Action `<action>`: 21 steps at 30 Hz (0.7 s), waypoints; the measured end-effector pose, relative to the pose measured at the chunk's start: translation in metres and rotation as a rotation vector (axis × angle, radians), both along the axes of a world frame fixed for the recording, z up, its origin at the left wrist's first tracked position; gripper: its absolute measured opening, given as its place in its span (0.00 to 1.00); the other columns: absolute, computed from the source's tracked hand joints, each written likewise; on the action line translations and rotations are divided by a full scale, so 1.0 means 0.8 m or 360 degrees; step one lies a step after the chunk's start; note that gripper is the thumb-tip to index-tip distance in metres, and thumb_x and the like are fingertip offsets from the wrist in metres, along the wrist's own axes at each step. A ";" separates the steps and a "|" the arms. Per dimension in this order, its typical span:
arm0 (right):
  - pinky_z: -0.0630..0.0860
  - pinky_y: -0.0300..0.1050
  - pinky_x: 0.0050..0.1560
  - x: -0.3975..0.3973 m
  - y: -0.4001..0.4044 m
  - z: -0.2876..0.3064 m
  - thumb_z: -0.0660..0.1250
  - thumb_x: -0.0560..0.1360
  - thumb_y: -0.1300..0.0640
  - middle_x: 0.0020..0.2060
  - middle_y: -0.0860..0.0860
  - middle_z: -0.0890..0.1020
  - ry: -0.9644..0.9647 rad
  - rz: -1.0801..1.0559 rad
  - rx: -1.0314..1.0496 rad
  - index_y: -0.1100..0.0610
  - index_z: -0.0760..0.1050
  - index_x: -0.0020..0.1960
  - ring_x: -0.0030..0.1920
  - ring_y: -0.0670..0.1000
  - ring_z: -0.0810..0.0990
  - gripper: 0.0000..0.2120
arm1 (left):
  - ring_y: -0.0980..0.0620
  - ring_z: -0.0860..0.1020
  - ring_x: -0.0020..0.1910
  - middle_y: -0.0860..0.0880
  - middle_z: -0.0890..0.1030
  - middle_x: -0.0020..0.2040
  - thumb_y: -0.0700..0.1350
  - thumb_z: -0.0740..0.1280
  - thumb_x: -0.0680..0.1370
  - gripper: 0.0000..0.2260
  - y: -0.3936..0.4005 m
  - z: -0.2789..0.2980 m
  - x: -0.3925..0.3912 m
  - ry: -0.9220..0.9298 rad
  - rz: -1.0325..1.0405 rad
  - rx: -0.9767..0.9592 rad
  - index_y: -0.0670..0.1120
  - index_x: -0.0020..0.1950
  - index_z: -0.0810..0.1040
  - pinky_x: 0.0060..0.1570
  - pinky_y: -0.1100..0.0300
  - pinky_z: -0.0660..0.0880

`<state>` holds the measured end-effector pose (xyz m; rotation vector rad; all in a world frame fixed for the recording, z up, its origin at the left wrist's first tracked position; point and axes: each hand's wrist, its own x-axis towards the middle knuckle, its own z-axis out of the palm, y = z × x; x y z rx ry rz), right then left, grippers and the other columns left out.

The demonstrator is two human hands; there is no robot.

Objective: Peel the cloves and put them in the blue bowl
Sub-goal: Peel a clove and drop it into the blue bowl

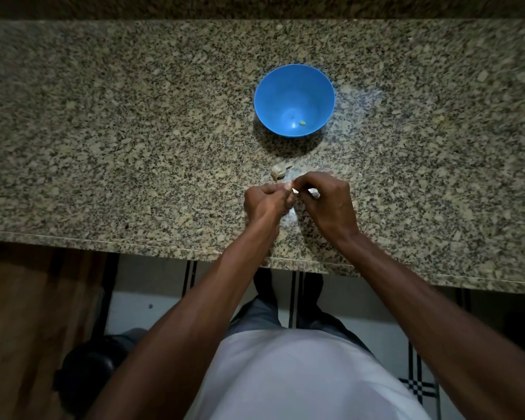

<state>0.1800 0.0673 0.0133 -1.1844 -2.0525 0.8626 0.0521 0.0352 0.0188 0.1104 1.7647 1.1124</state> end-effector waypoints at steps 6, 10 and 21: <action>0.86 0.54 0.52 0.004 0.015 0.008 0.80 0.72 0.65 0.45 0.61 0.87 0.0616 -0.0391 -0.1120 0.67 0.81 0.53 0.48 0.58 0.88 0.13 | 0.54 0.85 0.39 0.49 0.86 0.42 0.41 0.73 0.79 0.02 -0.007 -0.005 -0.027 0.0918 -0.0766 0.0315 0.43 0.49 0.85 0.39 0.60 0.83; 0.86 0.47 0.48 0.004 0.018 0.012 0.79 0.73 0.63 0.42 0.53 0.87 0.0298 -0.0270 -0.0845 0.60 0.80 0.49 0.44 0.49 0.88 0.09 | 0.60 0.82 0.36 0.50 0.84 0.40 0.39 0.70 0.81 0.04 -0.005 -0.003 -0.037 0.1163 -0.1078 0.0408 0.41 0.50 0.84 0.36 0.68 0.79; 0.85 0.46 0.48 0.000 0.019 0.008 0.78 0.74 0.64 0.42 0.52 0.86 0.0299 -0.0180 -0.0675 0.60 0.79 0.49 0.45 0.49 0.87 0.08 | 0.55 0.83 0.37 0.44 0.86 0.42 0.41 0.74 0.79 0.06 0.004 0.008 -0.042 0.0577 -0.0772 0.0179 0.38 0.50 0.85 0.37 0.64 0.80</action>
